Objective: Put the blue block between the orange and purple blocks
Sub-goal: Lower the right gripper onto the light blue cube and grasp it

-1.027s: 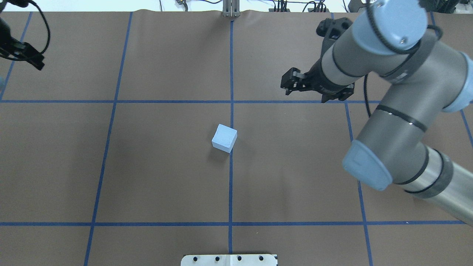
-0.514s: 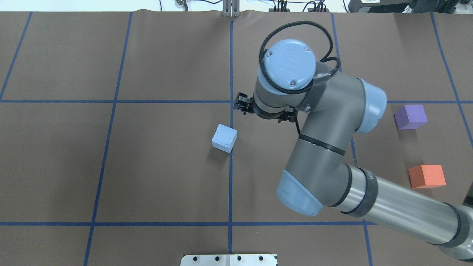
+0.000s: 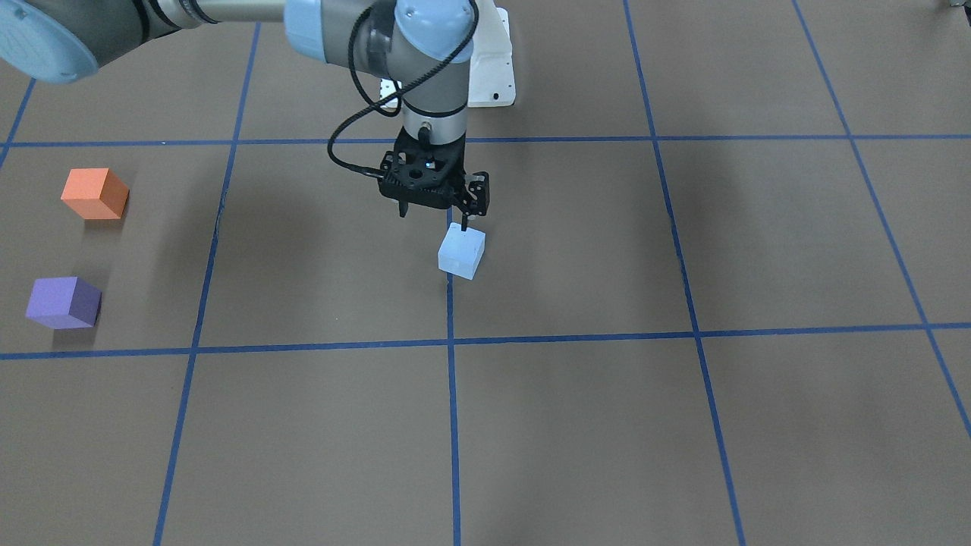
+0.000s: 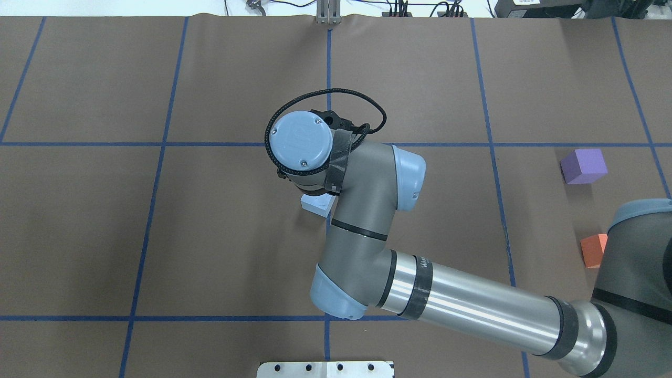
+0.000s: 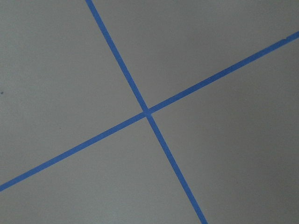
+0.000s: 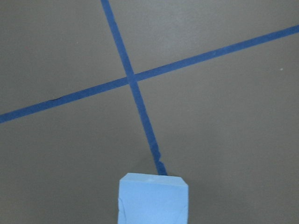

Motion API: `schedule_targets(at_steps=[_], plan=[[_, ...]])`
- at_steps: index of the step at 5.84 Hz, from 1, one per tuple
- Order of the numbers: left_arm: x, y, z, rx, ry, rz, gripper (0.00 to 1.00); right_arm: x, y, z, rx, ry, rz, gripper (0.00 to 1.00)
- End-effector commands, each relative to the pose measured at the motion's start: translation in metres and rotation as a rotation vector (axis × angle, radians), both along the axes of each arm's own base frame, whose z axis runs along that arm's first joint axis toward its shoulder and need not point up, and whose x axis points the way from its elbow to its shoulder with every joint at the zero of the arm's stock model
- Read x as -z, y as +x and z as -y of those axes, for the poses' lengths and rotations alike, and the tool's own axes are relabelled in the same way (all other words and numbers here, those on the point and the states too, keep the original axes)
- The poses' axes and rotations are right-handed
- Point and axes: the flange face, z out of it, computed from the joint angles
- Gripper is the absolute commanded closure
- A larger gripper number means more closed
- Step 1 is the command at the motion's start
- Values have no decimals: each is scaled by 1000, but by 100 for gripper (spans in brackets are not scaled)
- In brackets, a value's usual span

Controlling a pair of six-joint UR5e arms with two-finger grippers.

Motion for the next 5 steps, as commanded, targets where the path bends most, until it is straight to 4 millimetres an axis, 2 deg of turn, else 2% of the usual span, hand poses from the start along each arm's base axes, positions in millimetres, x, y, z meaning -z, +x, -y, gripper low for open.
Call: schedule_targets(at_steps=[1, 2, 4, 5], plan=[[1, 0, 0, -1, 3, -1, 0, -18, -24, -1, -23, -10, -15, 0], [1, 0, 0, -1, 3, -1, 0, -16, -25, -3, -14, -6, -15, 0], [1, 1, 1, 0, 0, -1, 0, -33, -26, -6, 4, -8, -36, 0], [1, 1, 1, 0, 0, -1, 0, -34, -26, -7, 23, 11, -42, 6]])
